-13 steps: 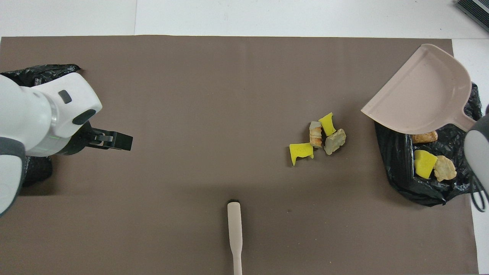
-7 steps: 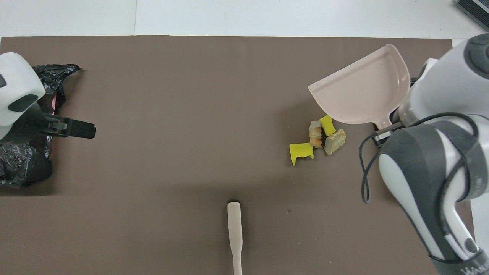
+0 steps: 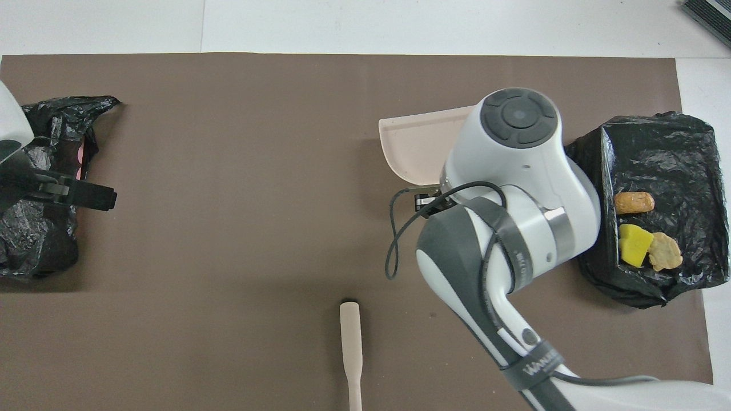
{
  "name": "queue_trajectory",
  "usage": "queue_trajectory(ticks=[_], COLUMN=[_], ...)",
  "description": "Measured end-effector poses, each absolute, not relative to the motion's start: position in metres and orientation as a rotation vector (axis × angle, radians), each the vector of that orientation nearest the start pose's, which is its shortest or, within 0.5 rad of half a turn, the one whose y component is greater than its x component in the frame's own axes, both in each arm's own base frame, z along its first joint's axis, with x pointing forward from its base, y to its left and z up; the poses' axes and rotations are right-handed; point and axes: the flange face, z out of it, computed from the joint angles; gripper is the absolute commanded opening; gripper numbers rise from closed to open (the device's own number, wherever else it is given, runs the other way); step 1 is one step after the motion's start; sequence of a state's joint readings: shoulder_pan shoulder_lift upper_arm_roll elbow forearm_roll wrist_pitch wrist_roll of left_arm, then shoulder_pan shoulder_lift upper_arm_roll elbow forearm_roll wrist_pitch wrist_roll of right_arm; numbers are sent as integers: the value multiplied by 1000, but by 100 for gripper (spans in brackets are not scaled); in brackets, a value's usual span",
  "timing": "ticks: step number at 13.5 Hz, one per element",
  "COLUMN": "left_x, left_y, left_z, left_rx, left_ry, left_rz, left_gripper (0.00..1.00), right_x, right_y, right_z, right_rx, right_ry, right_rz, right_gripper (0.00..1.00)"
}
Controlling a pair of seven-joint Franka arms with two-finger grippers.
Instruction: Sweep and dump trash in bin
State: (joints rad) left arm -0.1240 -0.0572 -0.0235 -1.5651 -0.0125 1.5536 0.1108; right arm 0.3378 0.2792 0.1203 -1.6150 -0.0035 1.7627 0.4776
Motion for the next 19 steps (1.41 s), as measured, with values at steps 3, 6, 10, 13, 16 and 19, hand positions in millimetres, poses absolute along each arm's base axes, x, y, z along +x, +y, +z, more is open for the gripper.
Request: queue_trajectory(ticks=[3, 6, 10, 13, 16, 19], left_x=[534, 533, 534, 534, 534, 534], left_y=[-78, -80, -74, -73, -73, -72], left_z=[659, 664, 664, 664, 664, 664], left_rx=[-3127, -3125, -3127, -3128, -3128, -3128], left_ry=[407, 414, 398, 393, 393, 392], left_rz=[-61, -77, -77, -77, -77, -74], left_gripper=[100, 100, 100, 100, 100, 100], right_x=[571, 573, 577, 577, 577, 580], right_y=[324, 357, 381, 396, 402, 403], right_z=[430, 403, 375, 369, 364, 358], right_rx=[-3090, -3045, -2980, -2965, -2960, -2954], right_ry=[60, 52, 90, 120, 120, 120], right_rz=[187, 143, 133, 131, 124, 109], right_gripper=[0, 0, 0, 0, 0, 48])
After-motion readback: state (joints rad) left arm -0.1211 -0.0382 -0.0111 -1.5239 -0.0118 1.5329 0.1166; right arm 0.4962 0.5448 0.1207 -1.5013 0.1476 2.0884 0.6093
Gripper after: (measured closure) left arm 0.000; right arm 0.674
